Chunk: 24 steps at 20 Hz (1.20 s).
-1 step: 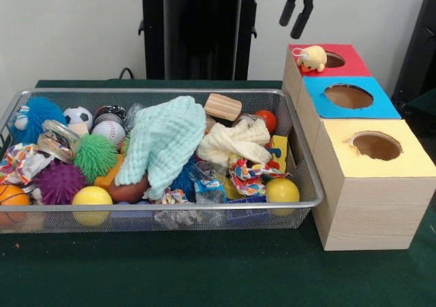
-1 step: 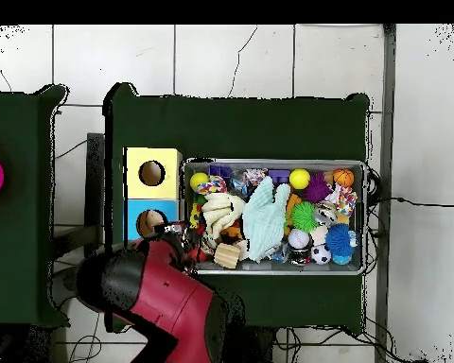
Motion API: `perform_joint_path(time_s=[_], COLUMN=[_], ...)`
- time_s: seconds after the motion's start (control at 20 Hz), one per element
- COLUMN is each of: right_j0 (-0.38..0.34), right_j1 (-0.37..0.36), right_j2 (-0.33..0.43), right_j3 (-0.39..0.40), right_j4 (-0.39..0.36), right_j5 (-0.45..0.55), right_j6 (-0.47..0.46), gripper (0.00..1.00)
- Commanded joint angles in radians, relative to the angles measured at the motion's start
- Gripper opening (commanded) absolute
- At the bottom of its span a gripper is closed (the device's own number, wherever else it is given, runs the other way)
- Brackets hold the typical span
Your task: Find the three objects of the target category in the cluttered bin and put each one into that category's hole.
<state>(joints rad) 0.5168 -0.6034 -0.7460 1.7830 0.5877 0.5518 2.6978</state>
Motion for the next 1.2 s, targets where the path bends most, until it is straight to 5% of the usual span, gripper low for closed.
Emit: perform_joint_path(time_s=[0.05, 0.25, 0.45, 0.95, 1.2], right_j0=[-0.032, -0.024, -0.084, -0.207, -0.401], right_j1=[0.005, 0.032, 0.062, 0.069, 0.013], right_j2=[0.121, 0.088, 0.131, 0.316, 0.54], right_j3=[-0.003, -0.036, -0.036, 0.051, 0.143], right_j4=[-0.065, -0.117, -0.17, -0.207, -0.357], right_j5=[-0.029, 0.042, 0.049, -0.154, -0.426], right_j6=[0.041, 0.038, -0.028, -0.031, -0.167], gripper=[1.0, 1.0, 1.0, 1.0, 1.0])
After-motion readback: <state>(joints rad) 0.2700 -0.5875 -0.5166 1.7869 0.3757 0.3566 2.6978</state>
